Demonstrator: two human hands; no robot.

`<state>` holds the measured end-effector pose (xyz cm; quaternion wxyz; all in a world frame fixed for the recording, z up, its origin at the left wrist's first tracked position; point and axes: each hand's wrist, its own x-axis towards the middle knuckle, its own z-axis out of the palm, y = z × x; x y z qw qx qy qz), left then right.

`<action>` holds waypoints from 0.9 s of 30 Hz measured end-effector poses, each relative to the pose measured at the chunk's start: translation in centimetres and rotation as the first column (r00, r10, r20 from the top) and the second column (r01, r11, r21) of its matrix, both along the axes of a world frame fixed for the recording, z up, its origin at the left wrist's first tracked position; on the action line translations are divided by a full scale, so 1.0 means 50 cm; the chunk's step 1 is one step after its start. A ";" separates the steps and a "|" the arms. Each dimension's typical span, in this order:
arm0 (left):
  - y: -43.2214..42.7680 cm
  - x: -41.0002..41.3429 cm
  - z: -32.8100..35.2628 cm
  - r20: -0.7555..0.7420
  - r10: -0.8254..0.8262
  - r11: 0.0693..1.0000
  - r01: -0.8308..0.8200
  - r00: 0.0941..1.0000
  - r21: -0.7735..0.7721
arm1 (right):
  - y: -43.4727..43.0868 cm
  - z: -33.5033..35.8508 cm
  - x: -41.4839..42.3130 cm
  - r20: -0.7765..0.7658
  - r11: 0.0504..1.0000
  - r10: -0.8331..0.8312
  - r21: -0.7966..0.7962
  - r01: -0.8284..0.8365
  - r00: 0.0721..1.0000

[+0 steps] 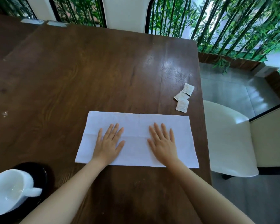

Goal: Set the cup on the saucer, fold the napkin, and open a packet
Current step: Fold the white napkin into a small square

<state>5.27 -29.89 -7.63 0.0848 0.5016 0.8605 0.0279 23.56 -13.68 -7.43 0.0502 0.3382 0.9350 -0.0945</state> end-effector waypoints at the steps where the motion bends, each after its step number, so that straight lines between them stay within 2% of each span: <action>1: -0.014 -0.010 0.000 -0.001 0.020 1.000 -0.020 1.000 0.004 | 0.011 0.001 0.011 0.003 0.999 -0.035 0.006 0.035 0.999; 5: -0.071 -0.042 0.003 -0.025 0.107 0.994 -0.108 0.994 -0.015 | 0.053 0.005 0.070 0.019 0.987 -0.157 0.017 0.157 0.987; 13: -0.167 -0.053 0.019 0.039 0.130 0.991 -0.128 0.991 -0.043 | 0.067 0.030 0.134 0.091 0.983 -0.174 0.070 0.168 0.981; 16: -0.211 -0.041 0.026 0.019 0.060 0.996 -0.059 0.998 -0.063 | 0.039 0.043 0.153 0.092 0.992 -0.033 0.128 0.021 0.995; 18: -0.224 -0.030 0.033 0.030 -0.003 0.997 0.005 1.000 -0.073 | 0.007 0.050 0.162 0.089 0.992 0.099 0.065 -0.105 0.991; 20: -0.231 -0.020 0.039 0.032 -0.055 0.996 0.058 0.998 -0.073 | -0.022 0.054 0.168 0.103 0.988 0.157 -0.015 -0.157 0.982; 23: -0.233 -0.011 0.061 -0.040 -0.090 0.996 0.090 0.995 -0.018 | -0.050 0.060 0.173 0.151 0.989 0.146 -0.036 -0.142 0.978; 25: -0.227 -0.005 0.080 -0.170 -0.177 0.984 0.178 0.969 -0.010 | -0.058 0.063 0.170 0.207 0.988 0.151 -0.011 -0.153 0.967; 27: -0.223 0.000 0.091 -0.328 -0.281 0.959 0.272 0.902 -0.074 | -0.060 0.069 0.163 0.266 0.985 0.166 0.000 -0.172 0.950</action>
